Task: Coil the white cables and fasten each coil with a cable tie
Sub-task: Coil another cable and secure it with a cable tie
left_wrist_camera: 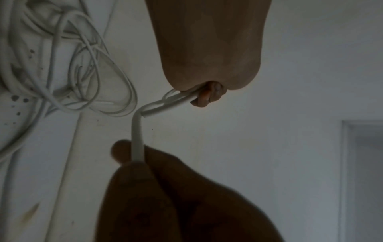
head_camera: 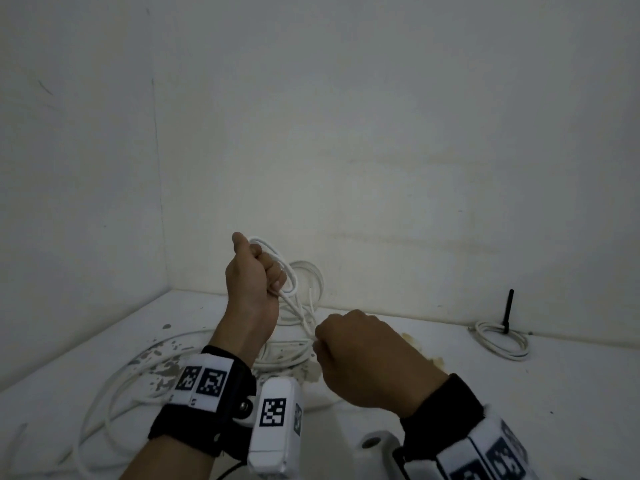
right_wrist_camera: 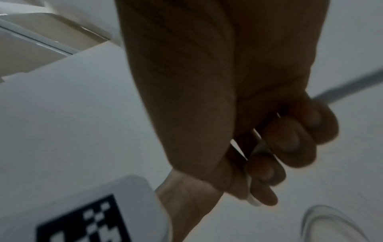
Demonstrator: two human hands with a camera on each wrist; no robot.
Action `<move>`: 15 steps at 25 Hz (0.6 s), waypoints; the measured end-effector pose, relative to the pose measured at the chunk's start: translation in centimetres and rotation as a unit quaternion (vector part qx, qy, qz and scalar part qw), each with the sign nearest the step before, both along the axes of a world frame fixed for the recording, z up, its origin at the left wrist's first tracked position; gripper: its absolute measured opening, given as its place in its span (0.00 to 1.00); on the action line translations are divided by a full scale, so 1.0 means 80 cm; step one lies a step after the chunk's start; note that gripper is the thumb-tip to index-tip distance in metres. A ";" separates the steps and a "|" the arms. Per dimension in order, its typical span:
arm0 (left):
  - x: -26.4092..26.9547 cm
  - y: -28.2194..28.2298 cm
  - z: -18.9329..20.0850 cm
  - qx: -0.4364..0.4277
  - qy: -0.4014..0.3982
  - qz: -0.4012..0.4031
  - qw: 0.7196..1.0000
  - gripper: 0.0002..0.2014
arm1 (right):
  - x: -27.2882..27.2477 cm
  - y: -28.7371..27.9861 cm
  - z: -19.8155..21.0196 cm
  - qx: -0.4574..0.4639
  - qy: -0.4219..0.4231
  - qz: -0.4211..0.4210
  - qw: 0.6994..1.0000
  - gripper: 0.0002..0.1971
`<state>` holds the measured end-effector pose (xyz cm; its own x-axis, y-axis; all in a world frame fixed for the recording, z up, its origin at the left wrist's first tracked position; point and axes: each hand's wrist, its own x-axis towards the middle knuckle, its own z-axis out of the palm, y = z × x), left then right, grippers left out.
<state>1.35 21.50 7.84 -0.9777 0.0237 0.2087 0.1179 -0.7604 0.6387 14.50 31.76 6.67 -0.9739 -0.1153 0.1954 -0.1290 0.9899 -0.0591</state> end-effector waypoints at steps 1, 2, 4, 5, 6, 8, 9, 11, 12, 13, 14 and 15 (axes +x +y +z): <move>0.005 0.004 0.002 -0.005 0.005 -0.002 1.000 0.22 | 0.004 -0.003 0.002 0.008 -0.022 0.012 1.000 0.16; 0.009 0.007 0.004 -0.002 0.008 -0.005 1.000 0.22 | 0.006 -0.006 0.001 0.013 -0.047 0.016 0.999 0.15; 0.015 0.011 0.005 0.011 0.007 -0.015 1.000 0.23 | 0.008 -0.009 -0.001 0.029 -0.060 0.017 0.998 0.15; 0.017 0.013 0.005 -0.001 0.008 -0.016 1.000 0.23 | 0.006 -0.008 -0.001 0.027 -0.040 0.023 0.999 0.12; 0.019 0.015 0.005 -0.039 0.011 -0.010 0.999 0.23 | 0.004 -0.007 0.001 0.014 -0.004 0.028 1.000 0.07; 0.021 0.019 0.001 -0.173 0.028 0.015 0.984 0.24 | 0.001 -0.001 0.007 -0.034 0.083 0.035 0.995 0.05; 0.024 0.021 -0.002 -0.248 0.045 0.020 0.968 0.24 | -0.002 0.004 0.010 -0.066 0.122 0.044 0.989 0.06; 0.027 0.023 -0.010 -0.360 0.095 -0.011 0.928 0.25 | -0.006 0.013 0.015 -0.121 0.183 0.060 0.974 0.04; 0.027 0.023 -0.014 -0.394 0.124 -0.047 0.909 0.25 | -0.008 0.018 0.016 -0.144 0.210 0.061 0.965 0.03; 0.028 0.021 -0.016 -0.413 0.147 -0.093 0.894 0.25 | -0.008 0.024 0.018 -0.162 0.239 0.052 0.956 0.05; 0.029 0.020 -0.018 -0.419 0.155 -0.143 0.883 0.25 | -0.007 0.031 0.020 -0.172 0.261 0.033 0.949 0.09; 0.031 0.020 -0.017 -0.415 0.143 -0.191 0.878 0.25 | -0.007 0.039 0.022 -0.173 0.282 0.005 0.944 0.15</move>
